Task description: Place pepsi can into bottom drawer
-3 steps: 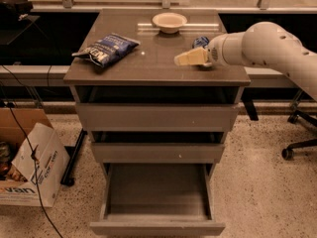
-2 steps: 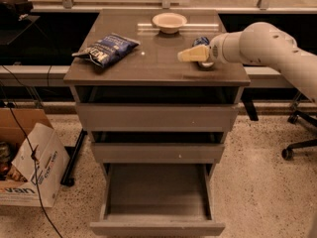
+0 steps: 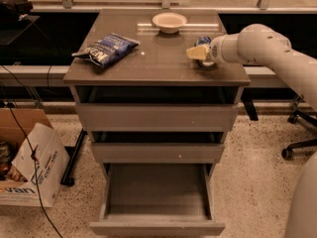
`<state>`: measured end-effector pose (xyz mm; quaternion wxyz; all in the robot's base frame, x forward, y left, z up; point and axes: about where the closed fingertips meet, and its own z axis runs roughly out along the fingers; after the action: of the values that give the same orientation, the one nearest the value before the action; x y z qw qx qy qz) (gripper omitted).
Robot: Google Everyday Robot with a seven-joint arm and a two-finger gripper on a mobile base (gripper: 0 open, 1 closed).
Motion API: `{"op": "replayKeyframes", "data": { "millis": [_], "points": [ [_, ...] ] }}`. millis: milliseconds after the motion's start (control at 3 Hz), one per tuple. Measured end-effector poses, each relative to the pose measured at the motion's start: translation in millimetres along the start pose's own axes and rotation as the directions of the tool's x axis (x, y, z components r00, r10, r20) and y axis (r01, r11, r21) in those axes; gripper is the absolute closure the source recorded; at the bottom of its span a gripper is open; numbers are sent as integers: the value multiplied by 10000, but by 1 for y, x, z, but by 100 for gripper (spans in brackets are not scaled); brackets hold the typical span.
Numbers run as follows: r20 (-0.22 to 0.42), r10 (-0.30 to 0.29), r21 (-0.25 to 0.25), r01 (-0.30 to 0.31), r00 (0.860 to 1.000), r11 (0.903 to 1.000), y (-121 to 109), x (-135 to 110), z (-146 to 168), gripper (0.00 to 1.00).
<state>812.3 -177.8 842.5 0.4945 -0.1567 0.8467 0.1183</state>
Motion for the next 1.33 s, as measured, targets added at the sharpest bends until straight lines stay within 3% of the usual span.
{"op": "replayKeyframes", "data": {
  "millis": [333,667,1000,1333],
  "points": [
    [198,-259,297,253,9995,9992,9,-6,-30,80],
    [563,-1126,175,1118,9920,9936,27,-15,-75,100],
    [809,-1075,-1202,1167,9909,9859,48,4,-120,100],
    [857,-879,-2976,1097,9924,9484,78,41,-155,100]
  ]
}}
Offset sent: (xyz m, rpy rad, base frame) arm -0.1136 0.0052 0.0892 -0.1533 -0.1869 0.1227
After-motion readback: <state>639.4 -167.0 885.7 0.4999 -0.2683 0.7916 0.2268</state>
